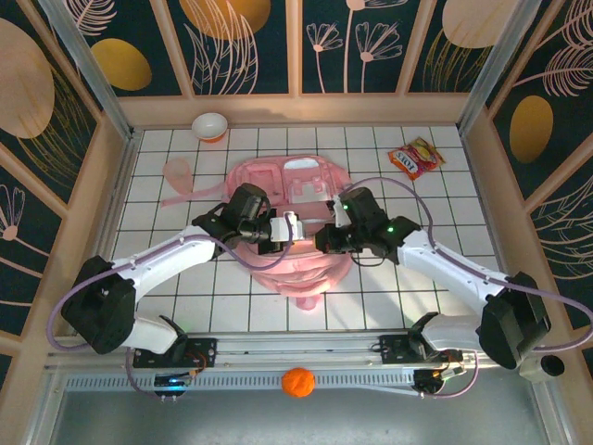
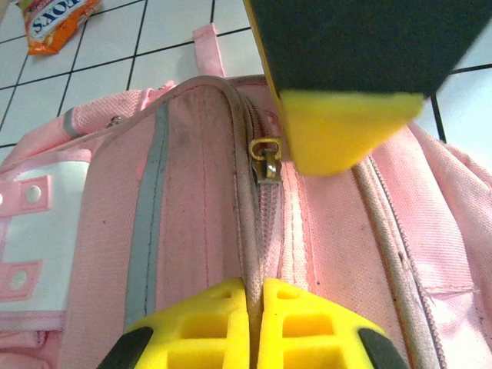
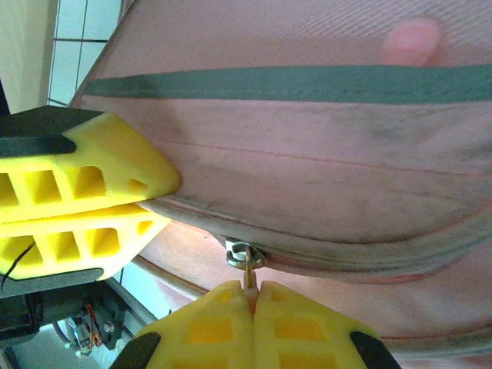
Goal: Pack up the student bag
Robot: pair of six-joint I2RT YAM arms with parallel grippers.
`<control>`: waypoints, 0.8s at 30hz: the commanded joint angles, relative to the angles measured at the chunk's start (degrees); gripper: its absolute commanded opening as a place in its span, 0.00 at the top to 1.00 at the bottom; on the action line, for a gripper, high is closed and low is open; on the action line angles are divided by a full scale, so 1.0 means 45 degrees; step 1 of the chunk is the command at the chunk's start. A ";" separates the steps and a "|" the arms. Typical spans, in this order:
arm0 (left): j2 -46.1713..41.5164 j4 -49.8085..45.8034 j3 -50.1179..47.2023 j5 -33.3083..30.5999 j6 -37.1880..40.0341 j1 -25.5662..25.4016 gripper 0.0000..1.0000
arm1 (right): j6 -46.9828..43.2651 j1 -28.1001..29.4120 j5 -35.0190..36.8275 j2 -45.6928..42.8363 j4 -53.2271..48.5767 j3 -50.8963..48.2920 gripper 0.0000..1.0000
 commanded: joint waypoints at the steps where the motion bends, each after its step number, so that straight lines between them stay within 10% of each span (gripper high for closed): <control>1: -0.0360 -0.0897 -0.0322 -0.1129 0.0425 0.0188 1.00 | -0.1198 -0.1361 0.0177 -0.0663 -0.1384 -0.0188 1.00; 9: -0.0797 -0.0932 -0.0609 -0.1163 0.0390 0.0201 1.00 | -0.3253 -0.4185 -0.0819 -0.0180 -0.2099 0.0005 1.00; 19: -0.1012 -0.0672 -0.0638 0.0729 0.0130 0.0179 1.00 | -0.3262 -0.4608 -0.1927 0.0880 -0.0371 0.0265 1.00; 24: -0.1655 0.0314 -0.0776 0.0851 -0.0683 0.0187 0.64 | -0.3393 -0.4577 -0.1264 -0.0394 -0.0273 -0.0401 0.97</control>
